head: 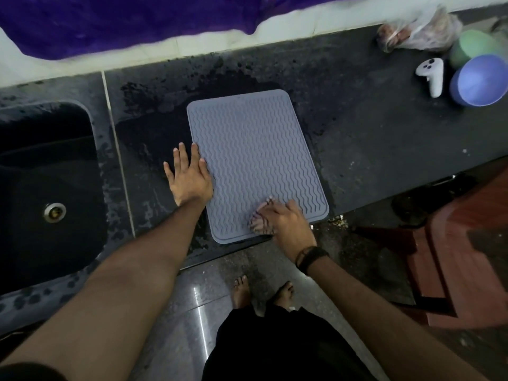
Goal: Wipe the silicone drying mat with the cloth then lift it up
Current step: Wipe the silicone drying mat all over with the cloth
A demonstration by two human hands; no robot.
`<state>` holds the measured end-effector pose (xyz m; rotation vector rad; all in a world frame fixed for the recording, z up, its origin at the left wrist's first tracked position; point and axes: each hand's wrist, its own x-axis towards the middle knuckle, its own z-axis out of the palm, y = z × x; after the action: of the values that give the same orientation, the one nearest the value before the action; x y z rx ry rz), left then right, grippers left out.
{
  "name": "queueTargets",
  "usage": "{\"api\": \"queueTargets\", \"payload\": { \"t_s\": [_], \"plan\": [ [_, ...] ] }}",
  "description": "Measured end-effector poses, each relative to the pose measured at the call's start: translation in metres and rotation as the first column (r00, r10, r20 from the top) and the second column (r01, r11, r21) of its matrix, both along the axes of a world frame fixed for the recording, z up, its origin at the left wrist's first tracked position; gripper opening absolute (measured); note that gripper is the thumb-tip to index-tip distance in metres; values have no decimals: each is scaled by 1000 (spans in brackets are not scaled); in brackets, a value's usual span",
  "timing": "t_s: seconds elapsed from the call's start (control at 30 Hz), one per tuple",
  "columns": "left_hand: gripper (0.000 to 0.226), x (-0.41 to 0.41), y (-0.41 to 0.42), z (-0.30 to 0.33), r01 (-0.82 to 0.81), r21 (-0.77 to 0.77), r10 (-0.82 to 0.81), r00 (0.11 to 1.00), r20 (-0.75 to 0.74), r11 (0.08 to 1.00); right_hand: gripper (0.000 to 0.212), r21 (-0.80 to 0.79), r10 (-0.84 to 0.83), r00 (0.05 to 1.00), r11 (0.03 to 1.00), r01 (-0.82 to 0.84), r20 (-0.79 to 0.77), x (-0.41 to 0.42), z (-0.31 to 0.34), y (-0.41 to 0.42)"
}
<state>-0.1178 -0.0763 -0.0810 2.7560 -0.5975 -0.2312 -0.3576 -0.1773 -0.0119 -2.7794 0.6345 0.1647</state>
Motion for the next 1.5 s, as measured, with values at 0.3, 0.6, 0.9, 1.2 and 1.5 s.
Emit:
{"api": "queueTargets", "payload": {
  "t_s": [0.3, 0.6, 0.9, 1.2, 1.5],
  "plan": [
    [54, -1, 1, 1, 1, -36, -1, 1000, 5, 999, 47, 60, -54, 997, 997, 50, 57, 26, 19, -11],
    [55, 3, 1, -8, -15, -23, 15, 1000, 16, 1000, 51, 39, 47, 999, 998, -46, -24, 77, -9, -31],
    [55, 4, 0, -5, -28, 8, 28, 1000, -9, 1000, 51, 133, 129, 990, 982, -136, 58, 63, 4, -48],
    [53, 4, 3, -8, -36, -18, 36, 999, 11, 999, 57, 73, 127, 992, 990, -125, -22, 148, -7, -85],
    [55, 5, 3, -10, -51, -26, 51, 999, 19, 998, 51, 166, 260, 965, 954, -250, -41, 104, -2, -82]
  ]
}}
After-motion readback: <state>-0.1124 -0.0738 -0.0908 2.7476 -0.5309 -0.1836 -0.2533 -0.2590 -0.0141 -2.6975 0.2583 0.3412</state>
